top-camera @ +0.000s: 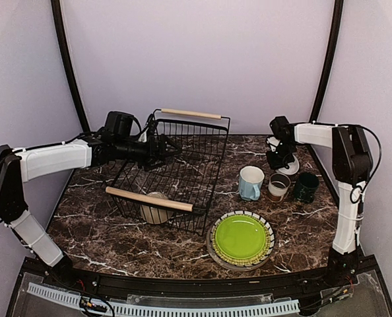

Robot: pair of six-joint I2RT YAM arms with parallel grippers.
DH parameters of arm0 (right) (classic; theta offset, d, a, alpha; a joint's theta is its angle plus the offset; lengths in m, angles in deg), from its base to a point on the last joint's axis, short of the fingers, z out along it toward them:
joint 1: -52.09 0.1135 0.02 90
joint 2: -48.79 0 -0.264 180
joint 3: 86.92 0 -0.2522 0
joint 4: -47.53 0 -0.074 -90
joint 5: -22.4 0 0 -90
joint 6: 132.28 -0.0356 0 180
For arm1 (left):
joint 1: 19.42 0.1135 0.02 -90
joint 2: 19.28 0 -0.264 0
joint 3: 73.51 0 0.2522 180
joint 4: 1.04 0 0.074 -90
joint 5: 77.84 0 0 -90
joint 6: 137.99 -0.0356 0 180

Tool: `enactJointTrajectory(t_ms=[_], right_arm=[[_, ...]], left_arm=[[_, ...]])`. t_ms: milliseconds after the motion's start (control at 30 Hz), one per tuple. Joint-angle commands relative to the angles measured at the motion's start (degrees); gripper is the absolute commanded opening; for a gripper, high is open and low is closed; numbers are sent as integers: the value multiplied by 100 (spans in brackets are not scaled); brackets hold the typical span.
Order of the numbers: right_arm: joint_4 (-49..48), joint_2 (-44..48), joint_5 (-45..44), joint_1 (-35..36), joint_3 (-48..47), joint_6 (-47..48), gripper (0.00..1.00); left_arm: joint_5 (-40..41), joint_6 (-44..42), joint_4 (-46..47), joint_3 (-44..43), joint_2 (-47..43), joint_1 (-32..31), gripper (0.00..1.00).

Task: Unload the mixed dishes from the dish rack
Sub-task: Place the bowl at the corner of the board, then move the bowl to the dish rack.

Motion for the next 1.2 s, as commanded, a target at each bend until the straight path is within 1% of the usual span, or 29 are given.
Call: enactJointTrajectory(t_ms=[0,100,200,267,333,400,533,600,667,733,800,833,867,933,1067,1167], right_arm=[[67,-92,89,-18,-177,-14,5],[65,-87,81,-18,-145,-28,11],[92,-46,106,-18,-135,-28,21],[122,22,140,-11,-129,-37,30],[123,145,180,-13,-99,-61,39],[102,287,244,1,-52,-68,48],[92,595,308,30,34,-110,66],[74,790,360,57,99,-133,72],[2,1026,432,99,218,-126,77],[-75,1275,491,129,367,-125,80],[-146,1519,509,155,507,-117,82],[-200,1635,518,170,573,-110,83],[-258,1794,520,181,663,-83,84],[-361,2005,527,209,826,-62,86],[-471,2301,542,245,1063,-70,87],[-580,2472,525,288,1252,-46,89]], left_arm=[[423,-528,-923,-410,1,-81,98],[848,-916,-1591,-615,21,-158,97],[1142,-1214,-2142,-870,54,-229,95],[1403,-1456,-2659,-1043,102,-300,94],[1939,-1681,-3420,-1225,144,-452,93],[2261,-1864,-3882,-1356,192,-565,93],[2546,-1985,-4446,-1415,289,-688,96],[2582,-1969,-4620,-1432,385,-723,96],[2627,-1945,-4750,-1417,470,-766,94],[2618,-1908,-4825,-1401,539,-785,87],[2630,-1892,-4865,-1380,588,-806,73],[2656,-1892,-4875,-1374,630,-809,70],[2746,-1891,-4890,-1369,646,-818,65],[2950,-1873,-4953,-1423,737,-825,58],[3320,-1867,-5015,-1526,967,-830,47],[3408,-1873,-5031,-1607,1218,-830,43]])
